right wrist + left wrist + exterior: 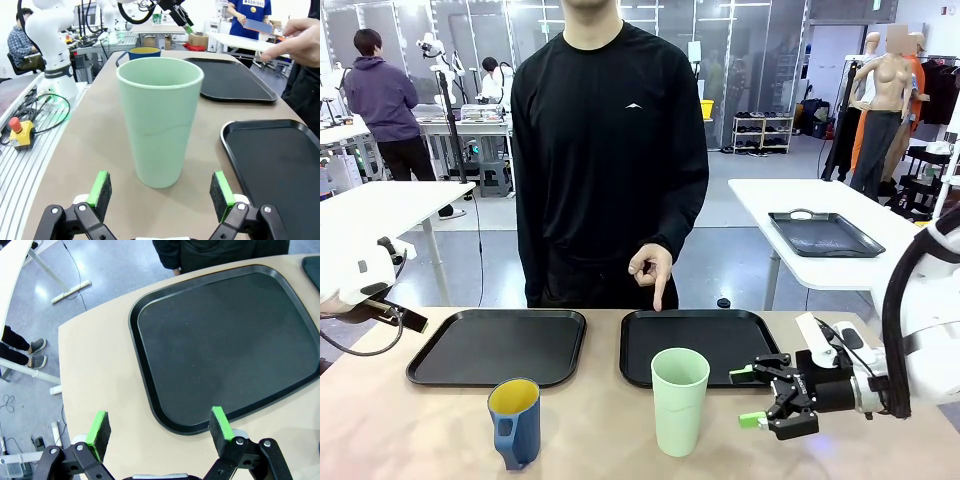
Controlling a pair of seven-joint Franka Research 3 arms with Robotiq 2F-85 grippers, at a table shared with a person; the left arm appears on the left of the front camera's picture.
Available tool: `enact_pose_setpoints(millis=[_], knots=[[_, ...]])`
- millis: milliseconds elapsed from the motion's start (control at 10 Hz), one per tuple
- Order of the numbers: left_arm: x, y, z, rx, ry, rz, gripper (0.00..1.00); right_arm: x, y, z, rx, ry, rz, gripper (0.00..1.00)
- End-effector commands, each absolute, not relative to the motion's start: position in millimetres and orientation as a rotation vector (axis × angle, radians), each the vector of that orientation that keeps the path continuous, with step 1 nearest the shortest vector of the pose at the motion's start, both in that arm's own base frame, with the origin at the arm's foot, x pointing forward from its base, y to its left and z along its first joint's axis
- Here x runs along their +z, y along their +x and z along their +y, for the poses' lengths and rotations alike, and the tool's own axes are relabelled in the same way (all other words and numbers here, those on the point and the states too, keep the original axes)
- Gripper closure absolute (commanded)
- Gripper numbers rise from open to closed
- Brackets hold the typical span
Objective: Sort and store the cups by type.
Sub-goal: Pick up the Reusable plastic cup.
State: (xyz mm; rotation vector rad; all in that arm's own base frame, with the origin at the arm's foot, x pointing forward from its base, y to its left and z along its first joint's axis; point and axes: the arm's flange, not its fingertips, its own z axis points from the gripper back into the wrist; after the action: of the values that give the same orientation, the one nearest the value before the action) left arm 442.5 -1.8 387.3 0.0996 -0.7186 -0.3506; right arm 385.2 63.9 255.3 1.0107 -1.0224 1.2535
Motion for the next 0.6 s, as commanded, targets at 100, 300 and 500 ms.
enact_pose_setpoints(millis=[100, 300, 500], knots=[[387.4, 442.2, -1.1, -0.355, 0.102, -0.719, 0.0, 247.6, 384.9, 89.4, 1.239, 1.058, -1.022, 0.0], [387.4, 442.2, -1.1, -0.355, 0.102, -0.719, 0.0, 246.1, 386.8, 104.8, 1.226, 1.068, -1.031, 0.0], [387.4, 442.2, -1.1, -0.355, 0.102, -0.719, 0.0, 242.1, 390.1, 121.6, 1.209, 1.085, -1.035, 0.0]])
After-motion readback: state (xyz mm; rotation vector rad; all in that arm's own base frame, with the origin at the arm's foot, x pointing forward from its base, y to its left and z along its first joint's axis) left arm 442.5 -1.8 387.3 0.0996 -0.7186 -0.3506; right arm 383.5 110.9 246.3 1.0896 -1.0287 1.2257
